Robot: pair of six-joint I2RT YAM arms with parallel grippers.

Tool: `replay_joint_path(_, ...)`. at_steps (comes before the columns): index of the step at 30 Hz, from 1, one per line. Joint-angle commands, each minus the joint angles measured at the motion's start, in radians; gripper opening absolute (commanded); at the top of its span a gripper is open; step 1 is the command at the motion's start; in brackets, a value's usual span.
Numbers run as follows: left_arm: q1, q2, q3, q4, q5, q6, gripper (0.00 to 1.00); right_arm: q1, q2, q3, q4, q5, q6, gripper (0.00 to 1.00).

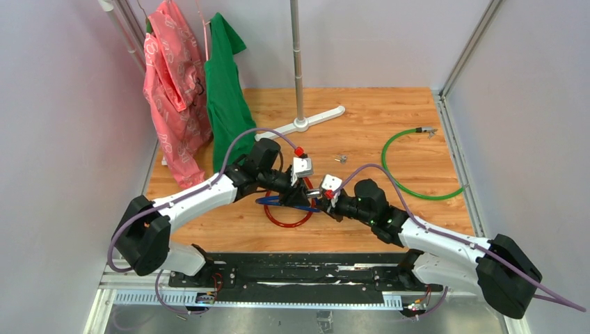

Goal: Lock with the key
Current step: Lock the lock.

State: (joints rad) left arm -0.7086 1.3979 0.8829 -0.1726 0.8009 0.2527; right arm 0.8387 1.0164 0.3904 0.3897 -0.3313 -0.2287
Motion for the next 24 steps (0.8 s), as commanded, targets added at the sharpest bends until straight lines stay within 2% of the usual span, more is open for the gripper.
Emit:
replay_joint_path(1, -0.017, 0.079, -0.063, -0.041, -0.121, 0.098, 0.02, 0.046, -0.028, 0.064, 0.260, -0.079, 0.009, 0.00)
replay_joint_path(5, -0.016, 0.078, -0.022, -0.062, -0.140, 0.182, 0.38, 0.046, -0.047, 0.037, 0.208, -0.040, 0.005, 0.00)
replay_joint_path(8, -0.013, 0.076, 0.012, -0.091, -0.164, 0.230, 0.44, 0.044, -0.059, 0.017, 0.186, -0.026, -0.002, 0.00)
replay_joint_path(12, -0.004, 0.056, 0.049, -0.155, -0.175, 0.289, 0.60, 0.040, -0.073, 0.015, 0.129, -0.018, -0.018, 0.00)
replay_joint_path(16, 0.001, 0.030, 0.069, -0.186, -0.183, 0.331, 0.68, 0.036, -0.077, -0.011, 0.121, -0.006, -0.024, 0.00)
replay_joint_path(19, 0.007, 0.016, 0.093, -0.230, -0.171, 0.347, 0.82, 0.034, -0.064, -0.012, 0.095, 0.002, -0.028, 0.00)
replay_joint_path(21, 0.008, 0.007, 0.109, -0.263, -0.160, 0.365, 0.96, 0.033, -0.057, -0.013, 0.096, 0.011, -0.033, 0.00)
replay_joint_path(24, 0.008, -0.003, 0.128, -0.289, -0.160, 0.379, 1.00, 0.027, -0.042, -0.014, 0.101, 0.017, -0.034, 0.00)
